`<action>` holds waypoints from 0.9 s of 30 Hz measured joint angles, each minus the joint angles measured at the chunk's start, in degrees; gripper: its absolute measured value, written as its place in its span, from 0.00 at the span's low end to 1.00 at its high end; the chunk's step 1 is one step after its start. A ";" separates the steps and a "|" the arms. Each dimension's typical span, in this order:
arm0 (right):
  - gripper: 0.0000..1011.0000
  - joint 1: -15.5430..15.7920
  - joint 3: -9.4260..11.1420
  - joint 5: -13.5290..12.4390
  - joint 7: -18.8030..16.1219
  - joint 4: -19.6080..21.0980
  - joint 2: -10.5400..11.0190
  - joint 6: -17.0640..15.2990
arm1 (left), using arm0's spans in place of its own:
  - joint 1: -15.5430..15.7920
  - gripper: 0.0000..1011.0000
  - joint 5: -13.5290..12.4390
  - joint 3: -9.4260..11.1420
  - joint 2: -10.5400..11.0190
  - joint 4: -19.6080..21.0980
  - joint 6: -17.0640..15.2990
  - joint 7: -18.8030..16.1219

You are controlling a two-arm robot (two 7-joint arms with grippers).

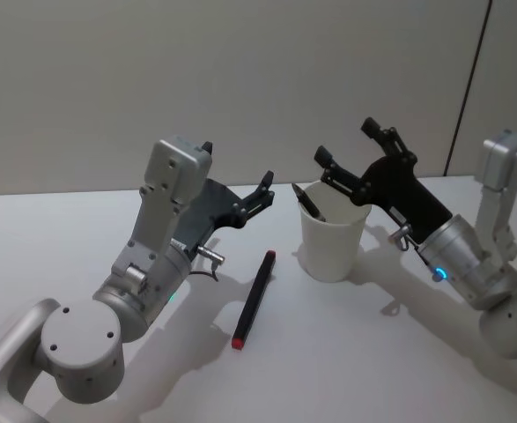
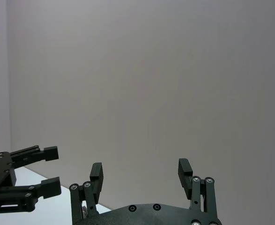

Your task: Place the pen into the pen holder.

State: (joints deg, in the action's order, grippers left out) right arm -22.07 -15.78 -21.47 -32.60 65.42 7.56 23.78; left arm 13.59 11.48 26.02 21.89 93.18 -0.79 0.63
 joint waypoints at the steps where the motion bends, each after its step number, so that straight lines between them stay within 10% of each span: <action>1: 0.99 0.38 0.14 -0.04 0.79 0.78 0.23 -0.64 | 0.00 0.99 0.00 0.00 0.00 0.00 0.00 0.00; 27: 0.99 10.00 3.54 -4.76 16.92 17.07 5.16 -10.06 | 0.00 0.99 0.00 0.01 0.00 0.00 0.00 0.01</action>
State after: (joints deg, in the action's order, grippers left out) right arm -12.07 -12.24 -26.22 -15.69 82.49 12.72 13.72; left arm 13.58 11.49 26.03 21.89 93.18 -0.80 0.63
